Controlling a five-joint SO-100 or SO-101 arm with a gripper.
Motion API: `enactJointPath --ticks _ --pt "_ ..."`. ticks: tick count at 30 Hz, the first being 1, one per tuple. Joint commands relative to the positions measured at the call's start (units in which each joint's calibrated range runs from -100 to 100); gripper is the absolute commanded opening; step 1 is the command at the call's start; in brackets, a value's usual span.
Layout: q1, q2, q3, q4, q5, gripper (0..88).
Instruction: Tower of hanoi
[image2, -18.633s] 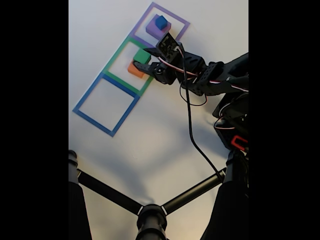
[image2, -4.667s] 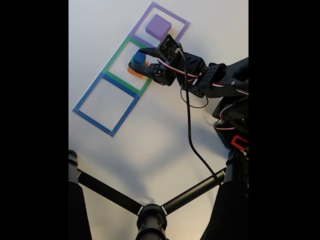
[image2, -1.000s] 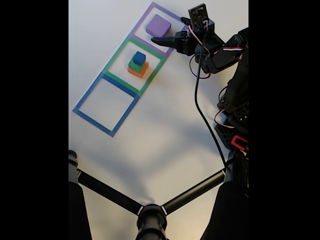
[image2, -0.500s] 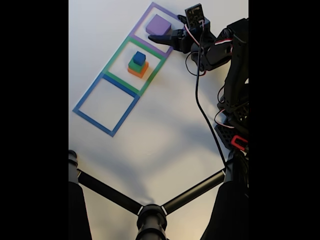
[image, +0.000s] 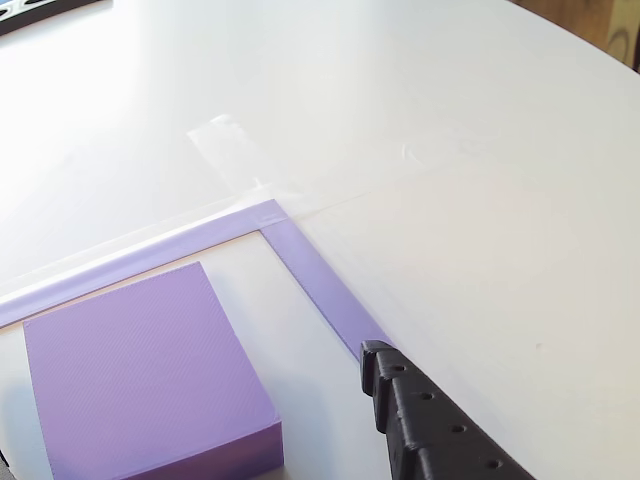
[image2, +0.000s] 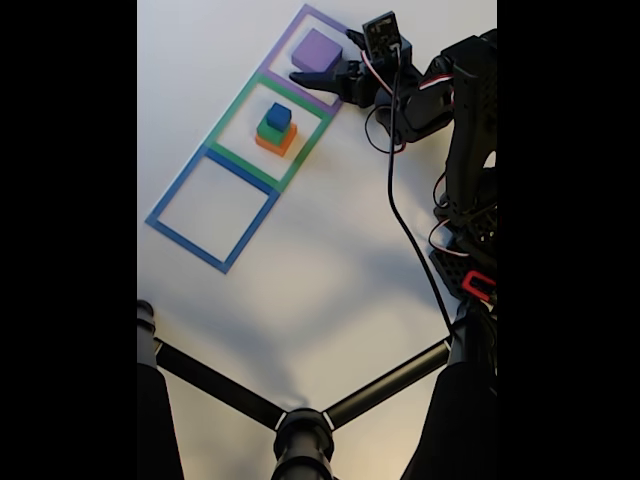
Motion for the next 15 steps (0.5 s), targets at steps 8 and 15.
enactJointPath --ticks 8,15 --pt "-1.17 0.44 -2.11 -1.96 0.0 44.0" --pt "-1.93 1.56 -2.11 -2.93 0.0 38.9"
